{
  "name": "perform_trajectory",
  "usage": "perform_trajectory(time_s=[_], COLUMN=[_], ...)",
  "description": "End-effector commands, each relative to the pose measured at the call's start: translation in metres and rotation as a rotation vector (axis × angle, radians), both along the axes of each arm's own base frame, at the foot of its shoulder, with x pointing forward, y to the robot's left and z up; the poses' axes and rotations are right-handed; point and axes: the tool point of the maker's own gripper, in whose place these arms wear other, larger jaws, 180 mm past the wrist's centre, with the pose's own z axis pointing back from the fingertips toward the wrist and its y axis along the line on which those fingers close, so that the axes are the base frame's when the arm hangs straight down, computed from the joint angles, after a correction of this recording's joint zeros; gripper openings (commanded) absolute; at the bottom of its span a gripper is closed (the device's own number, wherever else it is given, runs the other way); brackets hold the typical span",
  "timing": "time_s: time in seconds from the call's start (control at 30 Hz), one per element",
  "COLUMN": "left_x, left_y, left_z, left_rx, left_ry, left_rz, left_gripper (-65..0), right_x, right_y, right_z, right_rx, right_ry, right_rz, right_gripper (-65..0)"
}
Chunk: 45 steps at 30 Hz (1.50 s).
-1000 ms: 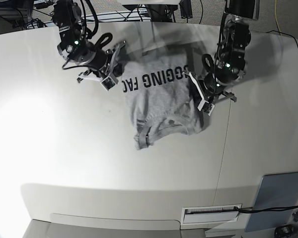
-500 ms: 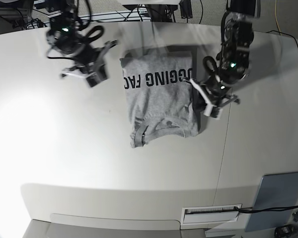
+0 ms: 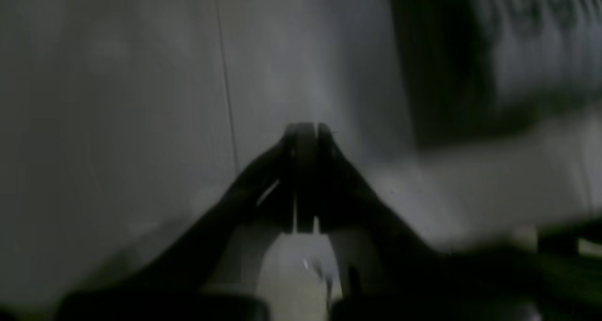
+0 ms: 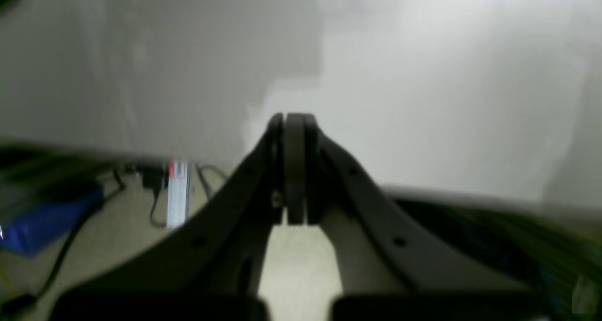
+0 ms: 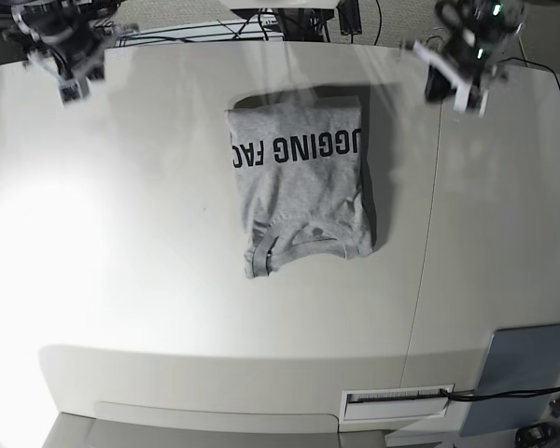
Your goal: Fold the T-shirt properly
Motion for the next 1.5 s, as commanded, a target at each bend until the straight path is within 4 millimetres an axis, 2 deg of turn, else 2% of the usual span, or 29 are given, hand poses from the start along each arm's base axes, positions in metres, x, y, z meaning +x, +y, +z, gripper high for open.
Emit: perform_trajectory(time_s=[0.0,0.13,0.23,0.4,0.53,0.67,0.73,0.83,1.0,1.13,1.27,1.37,1.47], left_x=[-0.013,-0.076,-0.117,-0.175,-0.21,-0.227,-0.232,-0.235,-0.211,-0.182,-0.17,-0.166,-0.158], left_y=[0.001,0.001,-0.005,-0.002,-0.002,0.0,-0.003,-0.008,-0.013,-0.021,-0.04,-0.058,-0.077], left_z=[0.004,-0.01,-0.025,-0.078,-0.122,-0.16,-0.175,-0.194,-0.215,-0.23,-0.247,-0.253,-0.255], left_rx=[-0.012,-0.021,-0.06,-0.138,-0.217,-0.255,-0.255,-0.245,-0.276,-0.278,-0.228,-0.211,-0.233], left_ry=[0.011,0.168,0.278,0.47,0.598,0.652,0.665,0.673,0.633,0.62,0.654,0.675,0.671], left_rz=[-0.007,-0.02,-0.031,0.044,0.113,0.213,0.195,0.162,0.232,0.278,0.308,0.285,0.262], left_gripper=[-65.0,-65.0,-65.0,-65.0,-65.0,-65.0,-65.0,-65.0,-51.0,-50.3,-50.3,-50.3,-50.3], right_x=[-0.008,-0.059,-0.1,-0.159,-0.196,-0.211,-0.208,-0.189,-0.161,-0.126,-0.092,-0.078,-0.075], right_y=[-0.003,-0.004,-0.008,-0.025,-0.036,-0.044,-0.049,-0.063,-0.081,-0.083,-0.078,-0.074,-0.073], right_z=[0.004,-0.005,-0.021,-0.071,-0.117,-0.16,-0.18,-0.205,-0.232,-0.245,-0.254,-0.257,-0.258], right_rx=[-0.013,-0.014,-0.013,-0.003,0.035,0.068,0.084,0.094,0.132,0.171,0.209,0.229,0.234], right_ry=[0.012,0.16,0.291,0.443,0.56,0.621,0.61,0.534,0.466,0.381,0.318,0.308,0.307], right_rz=[0.009,-0.002,-0.038,-0.114,-0.183,-0.245,-0.259,-0.254,-0.323,-0.372,-0.397,-0.409,-0.412], right_gripper=[-65.0,-65.0,-65.0,-65.0,-65.0,-65.0,-65.0,-65.0,-65.0,-65.0,-65.0,-65.0,-65.0])
